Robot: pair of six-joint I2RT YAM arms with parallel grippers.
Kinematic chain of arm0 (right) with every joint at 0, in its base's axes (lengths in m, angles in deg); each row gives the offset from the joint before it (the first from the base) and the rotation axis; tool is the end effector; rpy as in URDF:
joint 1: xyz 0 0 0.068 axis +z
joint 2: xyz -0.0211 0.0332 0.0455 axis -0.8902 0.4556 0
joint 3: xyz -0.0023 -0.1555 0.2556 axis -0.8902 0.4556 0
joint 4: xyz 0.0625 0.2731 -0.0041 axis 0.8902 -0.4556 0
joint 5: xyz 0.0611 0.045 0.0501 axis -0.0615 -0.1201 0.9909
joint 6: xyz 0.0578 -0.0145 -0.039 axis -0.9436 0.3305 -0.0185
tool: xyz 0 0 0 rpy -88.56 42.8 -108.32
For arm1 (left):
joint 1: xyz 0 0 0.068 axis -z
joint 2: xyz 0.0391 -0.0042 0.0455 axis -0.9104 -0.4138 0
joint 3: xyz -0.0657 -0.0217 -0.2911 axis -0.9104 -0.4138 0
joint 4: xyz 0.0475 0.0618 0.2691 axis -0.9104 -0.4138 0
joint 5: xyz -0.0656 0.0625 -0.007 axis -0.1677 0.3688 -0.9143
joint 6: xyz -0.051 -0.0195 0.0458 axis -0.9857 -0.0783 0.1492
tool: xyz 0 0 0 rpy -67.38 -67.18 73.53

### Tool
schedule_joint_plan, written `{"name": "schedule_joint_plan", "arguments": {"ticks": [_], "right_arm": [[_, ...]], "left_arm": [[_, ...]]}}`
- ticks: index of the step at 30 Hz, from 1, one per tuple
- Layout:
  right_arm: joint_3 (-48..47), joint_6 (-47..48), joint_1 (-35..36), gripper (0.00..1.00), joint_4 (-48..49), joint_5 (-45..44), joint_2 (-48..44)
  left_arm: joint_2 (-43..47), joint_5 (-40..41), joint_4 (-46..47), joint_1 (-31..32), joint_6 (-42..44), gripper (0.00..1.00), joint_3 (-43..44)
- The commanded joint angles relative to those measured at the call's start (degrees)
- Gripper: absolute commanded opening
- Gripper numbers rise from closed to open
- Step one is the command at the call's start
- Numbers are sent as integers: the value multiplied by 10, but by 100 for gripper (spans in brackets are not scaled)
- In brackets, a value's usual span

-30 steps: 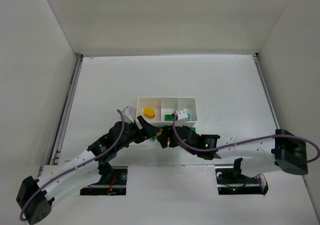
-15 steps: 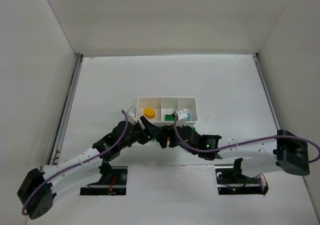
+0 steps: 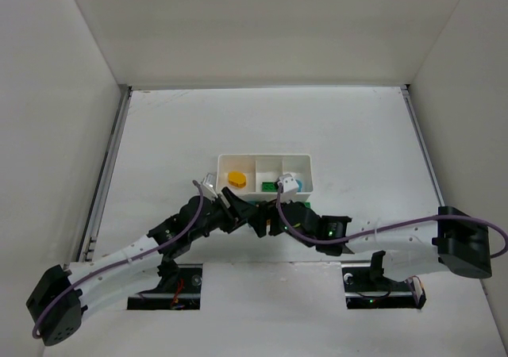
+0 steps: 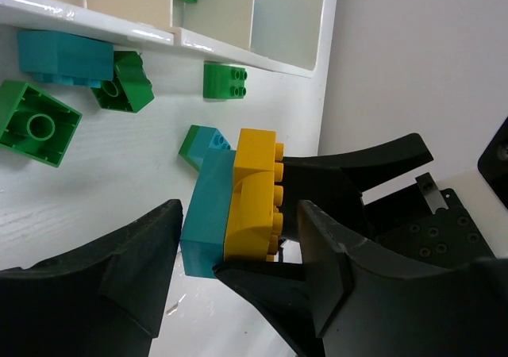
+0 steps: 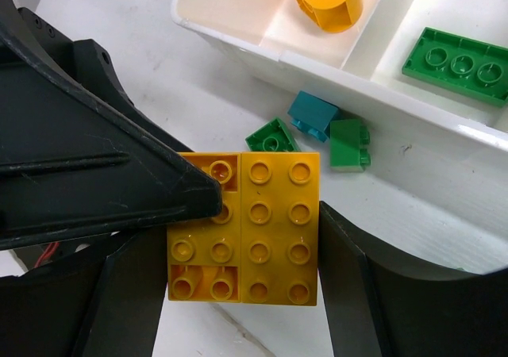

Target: Sort the legos into containers by color

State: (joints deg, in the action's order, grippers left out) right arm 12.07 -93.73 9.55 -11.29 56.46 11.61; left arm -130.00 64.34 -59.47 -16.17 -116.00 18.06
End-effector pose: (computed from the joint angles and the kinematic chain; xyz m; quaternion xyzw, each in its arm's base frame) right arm 0.1131 0.2733 0.2211 -0.1297 0.8302 0.3124 0.4431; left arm 0.1224 -0.1491 0.2047 -0.1373 0.7828 -0.5433 0.2704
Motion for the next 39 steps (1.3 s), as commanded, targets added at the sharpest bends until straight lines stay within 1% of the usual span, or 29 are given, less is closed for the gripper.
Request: {"name": "schedule_joint_plan", "arguments": {"ticks": [1,4,6,8,10,15,22,23,24,28,32,34,37,39], "right_arm": [[0,9,-2,61,88,-21,-8],[1,12,-1,61,89,-26,-4],[5,12,-1,61,99,-32,-3],[10,12,-1,61,115,-32,-4],[15,15,-1,61,139,-32,-4],[15,26,2,61,171,-46,6],[13,39,12,61,176,-86,4],[14,40,12,61,181,-88,4],[16,41,12,61,187,-88,4],[18,41,16,65,197,-91,10],[18,40,21,73,192,-94,11],[19,39,27,79,187,-92,6],[26,33,29,90,179,-86,-14],[34,28,30,94,170,-82,-31]], "left_arm": [[-5,-25,23,22,-22,57,3],[-5,-25,23,23,-22,52,8],[-4,-29,25,23,-27,51,8],[-8,-33,27,28,-34,53,8],[-11,-31,28,37,-38,57,8],[-9,-29,28,42,-43,57,8],[-12,-34,28,42,-52,58,9],[-12,-35,29,44,-53,57,10],[-13,-35,30,45,-53,53,11],[-14,-34,33,47,-55,36,11],[-11,-31,33,40,-55,27,9],[-4,-29,33,33,-54,25,6],[13,-28,30,16,-51,24,2],[22,-31,28,1,-50,23,0]]}}
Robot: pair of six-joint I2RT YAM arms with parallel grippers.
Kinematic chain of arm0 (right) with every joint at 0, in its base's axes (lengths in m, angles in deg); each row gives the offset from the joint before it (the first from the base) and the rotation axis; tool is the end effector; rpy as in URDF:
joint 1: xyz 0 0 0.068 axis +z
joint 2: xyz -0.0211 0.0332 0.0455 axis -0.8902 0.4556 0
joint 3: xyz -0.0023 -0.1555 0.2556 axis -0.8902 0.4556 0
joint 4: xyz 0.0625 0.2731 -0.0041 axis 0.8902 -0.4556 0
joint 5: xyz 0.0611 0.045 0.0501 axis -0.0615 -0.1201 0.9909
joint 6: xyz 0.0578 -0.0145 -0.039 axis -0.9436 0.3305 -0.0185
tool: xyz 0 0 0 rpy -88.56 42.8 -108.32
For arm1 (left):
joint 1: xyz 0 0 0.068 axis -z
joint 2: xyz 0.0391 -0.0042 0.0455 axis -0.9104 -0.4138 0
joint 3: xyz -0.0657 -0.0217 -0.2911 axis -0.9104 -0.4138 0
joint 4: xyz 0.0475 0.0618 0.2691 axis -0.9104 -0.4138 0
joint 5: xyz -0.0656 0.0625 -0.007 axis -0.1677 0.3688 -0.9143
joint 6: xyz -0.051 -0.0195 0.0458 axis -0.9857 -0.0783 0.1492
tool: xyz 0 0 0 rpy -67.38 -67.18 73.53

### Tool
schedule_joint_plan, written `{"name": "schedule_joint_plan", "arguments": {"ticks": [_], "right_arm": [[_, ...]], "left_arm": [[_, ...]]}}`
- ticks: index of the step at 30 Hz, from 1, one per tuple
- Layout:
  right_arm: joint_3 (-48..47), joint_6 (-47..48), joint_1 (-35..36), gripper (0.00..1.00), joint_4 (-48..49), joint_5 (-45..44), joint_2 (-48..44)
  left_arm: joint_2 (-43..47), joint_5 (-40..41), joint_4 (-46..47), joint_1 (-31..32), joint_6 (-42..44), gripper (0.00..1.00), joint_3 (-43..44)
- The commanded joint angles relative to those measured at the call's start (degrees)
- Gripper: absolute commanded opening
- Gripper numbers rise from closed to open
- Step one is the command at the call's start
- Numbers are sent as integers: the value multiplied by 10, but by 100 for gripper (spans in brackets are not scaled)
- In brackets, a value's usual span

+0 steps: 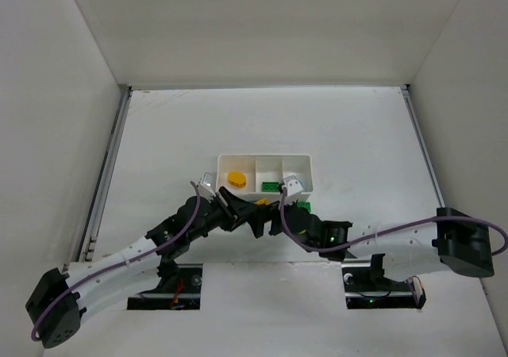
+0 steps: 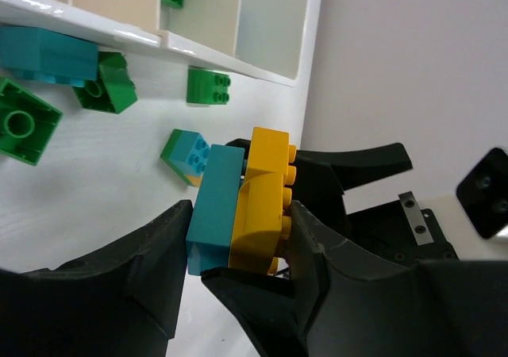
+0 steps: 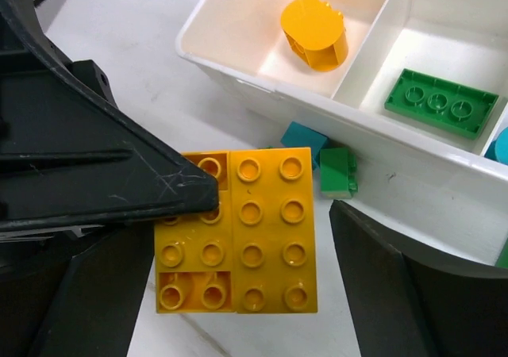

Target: Sort the legos into containers by color

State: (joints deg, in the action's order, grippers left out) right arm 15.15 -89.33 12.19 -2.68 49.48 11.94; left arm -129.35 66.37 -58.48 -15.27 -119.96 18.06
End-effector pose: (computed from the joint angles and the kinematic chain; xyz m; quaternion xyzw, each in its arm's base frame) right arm 0.1053 0.2728 0.2189 -0.1289 0.8007 0.3039 0.4999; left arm 0.1214 -0.1493 0.2088 -0.1666 0.7683 -0.5583 0.2651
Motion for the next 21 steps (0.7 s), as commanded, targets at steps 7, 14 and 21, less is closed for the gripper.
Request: {"name": "schedule_joint_plan", "arguments": {"ticks": [7,14,21], "right_arm": [[32,-25,7,100,35,-6,-124],[51,-15,3,71,-39,10,-181],[18,37,23,73,-91,2,-135]], "left_arm": [[23,-83,15,-70,4,22,-7],[16,-125,11,-117,18,21,3],[7,-146,-1,-129,19,21,18]]}}
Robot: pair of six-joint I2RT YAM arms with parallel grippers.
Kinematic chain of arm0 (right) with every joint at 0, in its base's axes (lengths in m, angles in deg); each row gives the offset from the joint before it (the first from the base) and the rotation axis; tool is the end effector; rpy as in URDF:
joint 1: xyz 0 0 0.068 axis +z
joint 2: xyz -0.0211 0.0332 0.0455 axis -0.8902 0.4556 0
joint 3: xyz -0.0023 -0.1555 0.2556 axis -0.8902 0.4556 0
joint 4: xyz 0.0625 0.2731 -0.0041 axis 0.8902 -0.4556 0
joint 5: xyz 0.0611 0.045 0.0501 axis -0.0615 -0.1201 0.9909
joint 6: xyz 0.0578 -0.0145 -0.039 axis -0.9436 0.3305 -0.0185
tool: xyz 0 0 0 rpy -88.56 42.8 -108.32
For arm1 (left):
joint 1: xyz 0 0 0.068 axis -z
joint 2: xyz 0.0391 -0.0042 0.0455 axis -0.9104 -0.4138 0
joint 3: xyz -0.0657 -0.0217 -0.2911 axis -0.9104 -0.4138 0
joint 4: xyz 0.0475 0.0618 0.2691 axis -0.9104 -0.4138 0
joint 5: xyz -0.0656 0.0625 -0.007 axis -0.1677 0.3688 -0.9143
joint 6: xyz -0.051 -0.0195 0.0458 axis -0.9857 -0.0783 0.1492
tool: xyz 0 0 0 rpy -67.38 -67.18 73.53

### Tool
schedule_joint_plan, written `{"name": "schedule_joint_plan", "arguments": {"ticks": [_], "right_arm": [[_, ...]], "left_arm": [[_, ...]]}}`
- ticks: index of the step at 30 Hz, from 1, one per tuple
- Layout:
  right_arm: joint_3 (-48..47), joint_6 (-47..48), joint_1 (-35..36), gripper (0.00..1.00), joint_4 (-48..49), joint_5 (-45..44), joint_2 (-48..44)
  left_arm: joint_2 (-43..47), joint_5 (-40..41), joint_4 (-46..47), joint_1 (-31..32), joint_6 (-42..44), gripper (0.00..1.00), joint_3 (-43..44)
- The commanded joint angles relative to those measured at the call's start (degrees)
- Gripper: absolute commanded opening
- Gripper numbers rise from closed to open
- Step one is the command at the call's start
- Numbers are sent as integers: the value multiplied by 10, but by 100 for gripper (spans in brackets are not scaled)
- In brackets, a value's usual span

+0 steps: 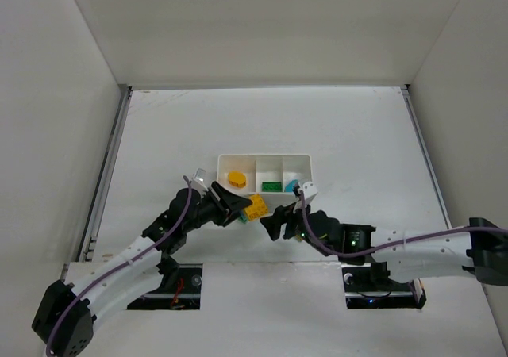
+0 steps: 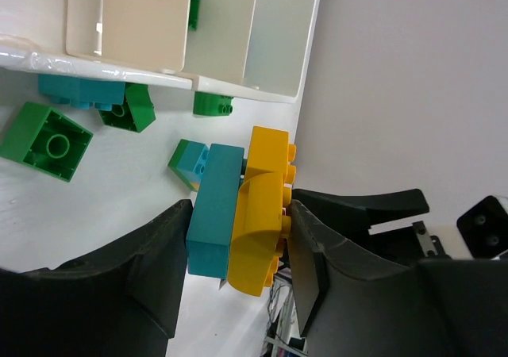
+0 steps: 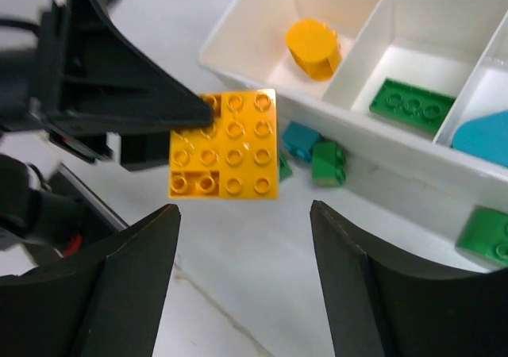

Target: Sort the legos into containers by color

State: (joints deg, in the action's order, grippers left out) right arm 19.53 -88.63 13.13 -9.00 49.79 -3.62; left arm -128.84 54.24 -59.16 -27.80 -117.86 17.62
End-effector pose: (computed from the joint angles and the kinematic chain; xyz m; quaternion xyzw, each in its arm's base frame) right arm 0.0890 0.2280 0.2450 -0.1245 0.7804 0.3377 0.5113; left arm 0.1405 -0.1269 0.2062 -0.1734 0.7678 -0.5593 0.2599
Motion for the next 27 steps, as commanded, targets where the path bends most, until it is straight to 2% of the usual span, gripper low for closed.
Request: {"name": "schedule_joint_plan", "arguments": {"ticks": [1,7,14,20,22,25,27], "right_arm": [[-30,32,14,74,-31,-6,31],[-47,49,19,68,-17,-20,68],[-33,57,19,63,30,-25,67],[-45,64,23,61,26,-30,96],[-44,65,32,64,19,-37,78],[-28,28,44,79,-11,-33,8],[-6,-36,41,81,-21,-13,-48]], "left_arm": [[1,-26,6,-4,-3,21,23],[3,-28,5,3,-8,20,26],[7,-27,0,8,-13,20,19],[9,-30,0,11,-20,20,18],[19,-35,0,8,-22,20,18],[45,-40,7,-14,-19,20,4],[59,-52,20,-27,-23,20,-8]]}}
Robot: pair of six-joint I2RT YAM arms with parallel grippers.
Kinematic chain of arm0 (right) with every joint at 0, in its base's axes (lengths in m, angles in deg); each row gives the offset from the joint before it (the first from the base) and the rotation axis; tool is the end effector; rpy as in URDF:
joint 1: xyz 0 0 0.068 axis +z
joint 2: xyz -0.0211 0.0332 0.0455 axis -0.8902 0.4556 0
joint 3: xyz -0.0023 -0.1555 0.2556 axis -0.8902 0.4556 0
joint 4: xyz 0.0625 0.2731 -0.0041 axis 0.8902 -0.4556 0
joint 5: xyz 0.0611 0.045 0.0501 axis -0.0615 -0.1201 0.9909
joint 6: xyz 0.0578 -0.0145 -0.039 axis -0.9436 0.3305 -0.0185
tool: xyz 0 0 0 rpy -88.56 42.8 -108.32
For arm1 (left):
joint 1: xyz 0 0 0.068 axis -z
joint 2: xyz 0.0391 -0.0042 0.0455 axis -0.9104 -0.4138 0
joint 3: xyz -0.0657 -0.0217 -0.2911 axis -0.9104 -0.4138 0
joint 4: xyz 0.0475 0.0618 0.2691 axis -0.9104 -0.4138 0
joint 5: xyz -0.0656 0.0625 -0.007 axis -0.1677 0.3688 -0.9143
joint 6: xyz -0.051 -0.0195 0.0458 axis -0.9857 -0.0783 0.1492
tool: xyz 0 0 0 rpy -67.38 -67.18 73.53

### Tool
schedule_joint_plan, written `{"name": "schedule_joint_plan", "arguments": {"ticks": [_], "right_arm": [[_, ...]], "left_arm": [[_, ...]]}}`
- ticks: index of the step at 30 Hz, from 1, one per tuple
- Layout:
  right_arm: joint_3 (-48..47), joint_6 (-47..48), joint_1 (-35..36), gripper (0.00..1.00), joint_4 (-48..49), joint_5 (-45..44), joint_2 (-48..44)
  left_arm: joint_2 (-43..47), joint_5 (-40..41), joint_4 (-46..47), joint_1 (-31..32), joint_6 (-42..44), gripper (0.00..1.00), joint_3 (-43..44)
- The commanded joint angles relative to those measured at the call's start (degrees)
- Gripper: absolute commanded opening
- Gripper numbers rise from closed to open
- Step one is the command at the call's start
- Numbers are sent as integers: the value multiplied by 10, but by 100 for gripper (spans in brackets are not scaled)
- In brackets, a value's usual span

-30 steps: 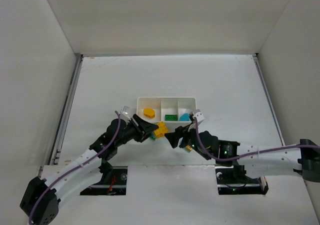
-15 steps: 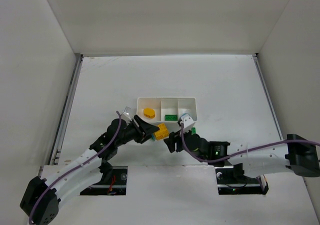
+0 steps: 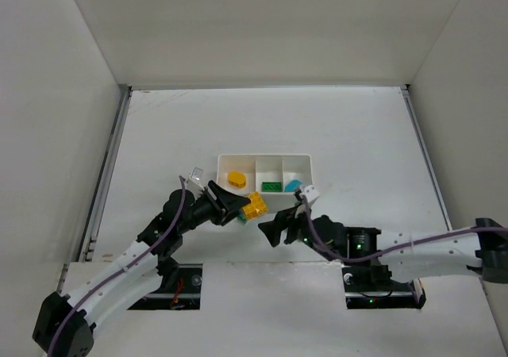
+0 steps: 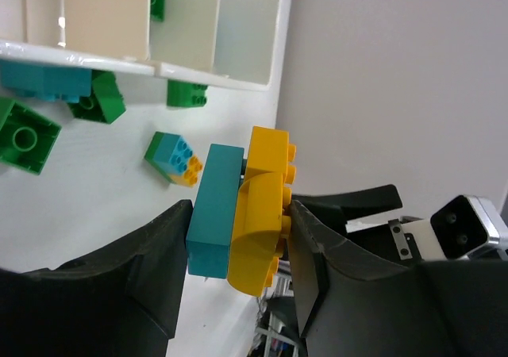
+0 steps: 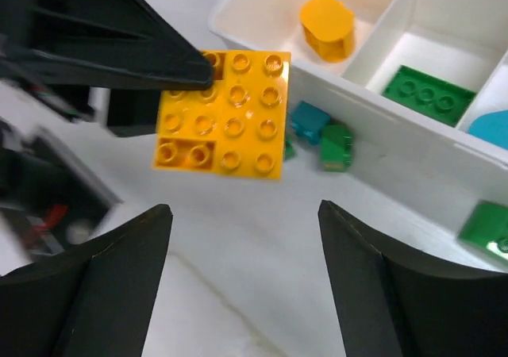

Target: Sort the legos into containers by color

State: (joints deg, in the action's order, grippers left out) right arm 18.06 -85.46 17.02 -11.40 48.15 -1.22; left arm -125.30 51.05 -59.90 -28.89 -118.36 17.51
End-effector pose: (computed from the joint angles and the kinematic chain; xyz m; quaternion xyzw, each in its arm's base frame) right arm 0.0758 0.2391 0.2406 -0.1765 0.7835 0.3112 0.5080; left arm 0.1351 -0.1223 0.2142 -0.1598 0.7552 -0.5821 0.2556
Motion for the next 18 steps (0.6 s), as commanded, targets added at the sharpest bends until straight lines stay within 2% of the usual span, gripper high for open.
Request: {"name": "schedule_joint_plan", "arguments": {"ticks": [1,4,6,8,11,14,18], "right_arm": [[20,-102,-10,79,0,21,-99],[60,-192,-62,68,15,73,-178],[80,-229,-95,66,35,106,-207],[89,-256,-132,66,48,151,-215],[98,-292,-169,73,72,212,-207],[111,-308,-177,76,116,247,-191],[111,-327,-178,74,159,276,-156]], "left_arm": [[25,-26,37,-20,-23,20,-10],[28,-49,77,-24,-32,20,-21],[40,-57,106,-23,-30,20,-31],[50,-58,125,-21,-24,20,-39],[61,-59,151,-21,-23,20,-53],[63,-62,178,-17,-27,20,-60],[51,-62,202,-7,-31,20,-61]]}}
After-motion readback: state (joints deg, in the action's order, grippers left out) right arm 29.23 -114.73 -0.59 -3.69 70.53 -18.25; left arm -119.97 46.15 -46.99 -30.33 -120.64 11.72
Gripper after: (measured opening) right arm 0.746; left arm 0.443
